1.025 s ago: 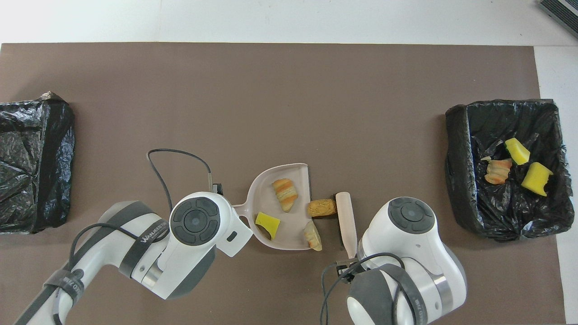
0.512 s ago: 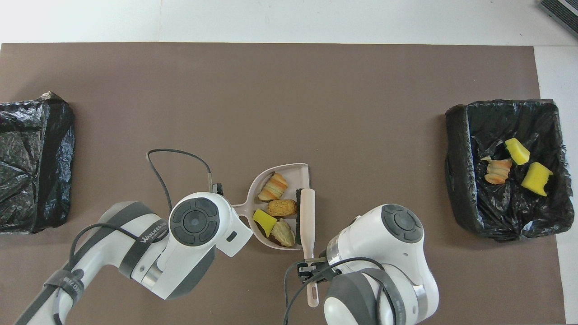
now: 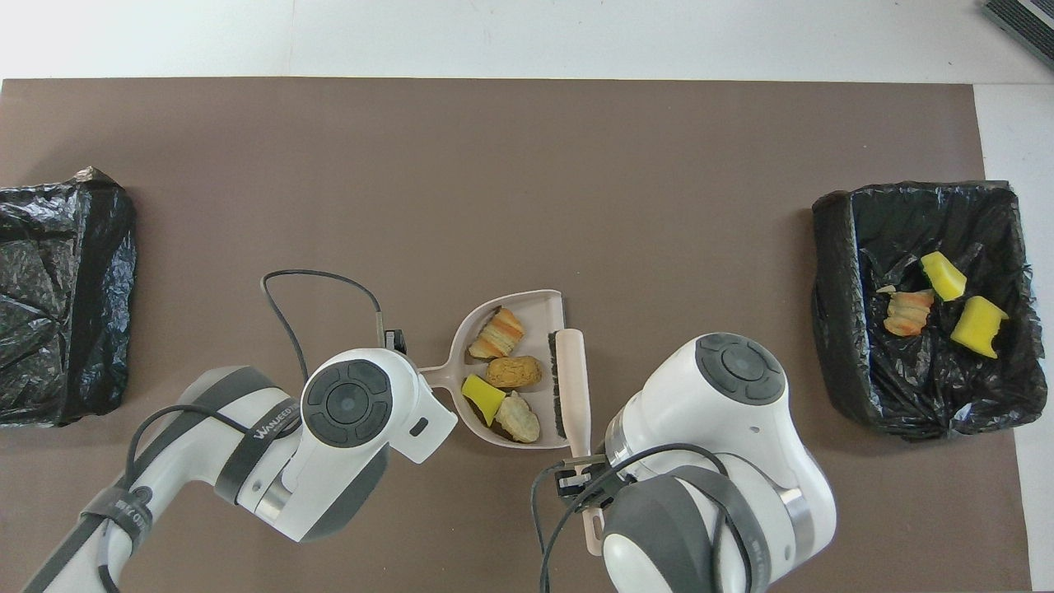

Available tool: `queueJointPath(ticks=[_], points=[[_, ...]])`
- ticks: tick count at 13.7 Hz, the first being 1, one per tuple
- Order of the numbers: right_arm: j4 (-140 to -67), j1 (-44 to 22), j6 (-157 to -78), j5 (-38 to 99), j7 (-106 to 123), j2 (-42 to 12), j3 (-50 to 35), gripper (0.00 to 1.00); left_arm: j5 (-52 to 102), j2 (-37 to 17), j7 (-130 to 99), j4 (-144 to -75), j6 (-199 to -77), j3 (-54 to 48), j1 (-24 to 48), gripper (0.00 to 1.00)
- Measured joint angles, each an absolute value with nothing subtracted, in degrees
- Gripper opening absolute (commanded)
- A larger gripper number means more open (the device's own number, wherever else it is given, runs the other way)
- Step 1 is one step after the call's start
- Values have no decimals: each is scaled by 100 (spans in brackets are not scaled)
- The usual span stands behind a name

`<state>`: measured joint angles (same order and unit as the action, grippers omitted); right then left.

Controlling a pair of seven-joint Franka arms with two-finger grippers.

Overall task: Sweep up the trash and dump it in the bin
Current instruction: 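Carry the loaded dustpan to the nearer bin with the left gripper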

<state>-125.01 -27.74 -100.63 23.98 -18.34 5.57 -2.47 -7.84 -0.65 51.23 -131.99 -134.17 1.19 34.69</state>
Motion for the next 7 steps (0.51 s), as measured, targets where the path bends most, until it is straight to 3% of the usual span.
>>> queueJointPath(ticks=[4, 7], points=[[-11842, -2507, -9063, 1769, -2218, 621, -243, 0, -775, -115, 5349, -13081, -13464, 125, 3208, 0], [-11778, -2465, -8901, 1527, -2234, 621, -247, 0, -608, -155, 5797, -12836, -13430, 138, 2889, 0]])
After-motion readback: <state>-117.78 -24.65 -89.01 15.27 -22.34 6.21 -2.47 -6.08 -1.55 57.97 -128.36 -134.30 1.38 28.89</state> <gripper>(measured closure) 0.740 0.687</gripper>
